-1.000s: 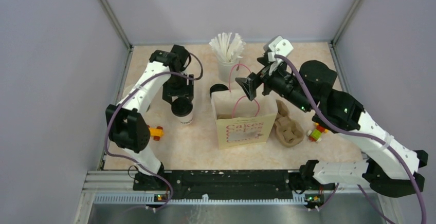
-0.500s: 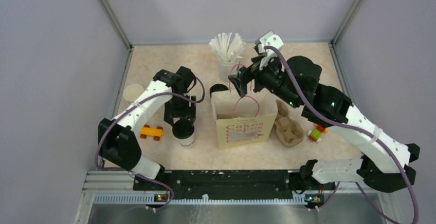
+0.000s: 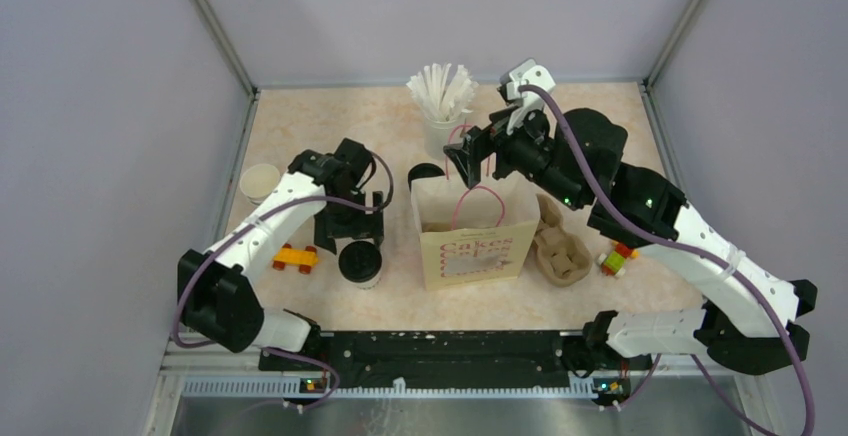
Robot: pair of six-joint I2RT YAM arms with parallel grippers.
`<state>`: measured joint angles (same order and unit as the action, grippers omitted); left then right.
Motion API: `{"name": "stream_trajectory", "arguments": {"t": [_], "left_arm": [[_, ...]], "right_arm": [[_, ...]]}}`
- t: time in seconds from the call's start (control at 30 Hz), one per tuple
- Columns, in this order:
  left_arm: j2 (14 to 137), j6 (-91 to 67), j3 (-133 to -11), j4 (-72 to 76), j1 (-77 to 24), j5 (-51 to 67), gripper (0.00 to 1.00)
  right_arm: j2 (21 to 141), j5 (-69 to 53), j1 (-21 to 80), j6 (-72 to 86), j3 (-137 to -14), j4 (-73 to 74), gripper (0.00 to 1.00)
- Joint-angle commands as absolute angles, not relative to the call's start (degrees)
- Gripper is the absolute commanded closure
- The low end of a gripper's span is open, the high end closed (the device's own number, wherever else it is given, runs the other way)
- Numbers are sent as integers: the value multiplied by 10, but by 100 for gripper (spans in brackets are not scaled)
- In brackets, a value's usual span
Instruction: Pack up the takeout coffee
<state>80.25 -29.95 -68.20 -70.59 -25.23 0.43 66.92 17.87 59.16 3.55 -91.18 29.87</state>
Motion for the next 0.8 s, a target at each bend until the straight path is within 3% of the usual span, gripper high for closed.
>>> {"name": "stream_trajectory", "arguments": {"t": [0.0,0.3,0.5,0.77], "left_arm": [[773,-299,-737,-713,-254,18,1],[819,-299,-1082,-808,-202,-41,1],[824,-316,-1298,-806,-169,-42,1],[672,-308,-1262,-648,-169,-129,1]], "right_arm": [[669,169,598,7,-927,296,3],[736,91,606,59,-981,337,12],[859,93,689,27,-1091,395,15],[967,20,708,-12,-1148,436,20]]}}
